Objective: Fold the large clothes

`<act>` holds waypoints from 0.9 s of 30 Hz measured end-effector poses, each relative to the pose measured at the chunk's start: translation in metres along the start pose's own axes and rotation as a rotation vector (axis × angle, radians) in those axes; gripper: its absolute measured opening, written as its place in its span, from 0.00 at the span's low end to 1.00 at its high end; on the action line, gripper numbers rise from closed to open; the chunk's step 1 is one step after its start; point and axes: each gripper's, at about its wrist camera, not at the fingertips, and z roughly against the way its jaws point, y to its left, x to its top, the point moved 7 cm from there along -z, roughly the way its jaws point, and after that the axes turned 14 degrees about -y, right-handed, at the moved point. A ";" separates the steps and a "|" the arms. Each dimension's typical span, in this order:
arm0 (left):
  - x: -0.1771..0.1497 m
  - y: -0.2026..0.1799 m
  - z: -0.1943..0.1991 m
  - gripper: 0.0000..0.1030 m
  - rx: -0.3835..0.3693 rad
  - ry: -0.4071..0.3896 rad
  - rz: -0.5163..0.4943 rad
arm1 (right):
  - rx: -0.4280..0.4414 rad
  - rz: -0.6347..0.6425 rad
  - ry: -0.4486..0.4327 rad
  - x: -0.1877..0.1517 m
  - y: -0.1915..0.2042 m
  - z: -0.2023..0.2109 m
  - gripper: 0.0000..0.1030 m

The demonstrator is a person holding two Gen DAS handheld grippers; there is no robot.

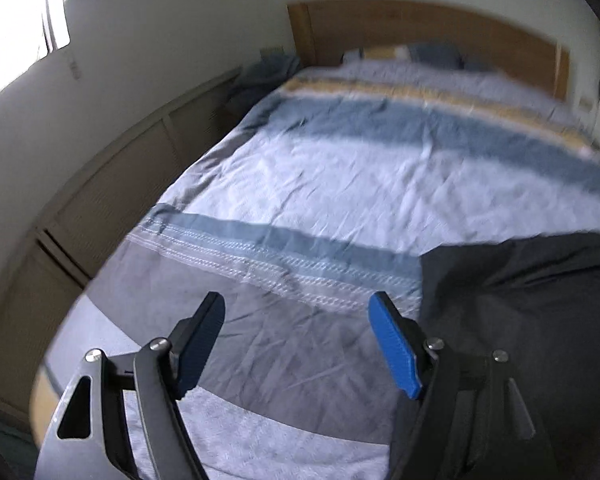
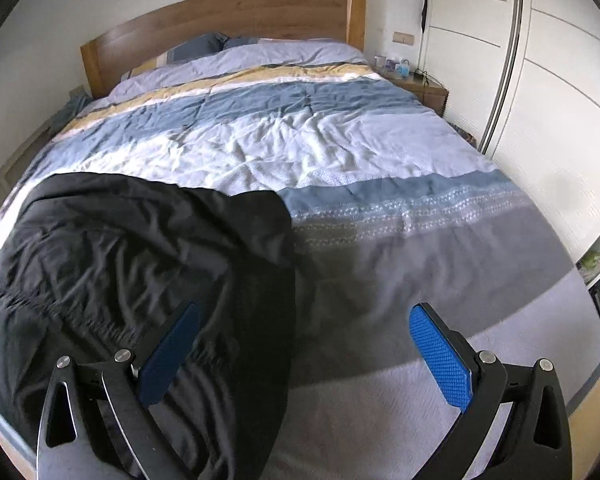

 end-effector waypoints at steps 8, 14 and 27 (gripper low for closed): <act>-0.031 0.003 0.011 0.72 -0.430 0.081 0.352 | 0.139 -0.140 0.085 -0.030 0.019 0.002 1.00; -0.076 -0.029 -0.024 0.71 -0.597 0.243 0.437 | 0.227 -0.286 0.222 -0.074 0.028 -0.034 1.00; -0.151 -0.113 -0.090 0.85 -0.854 0.487 0.550 | 0.449 -0.452 0.328 -0.117 0.034 -0.086 1.00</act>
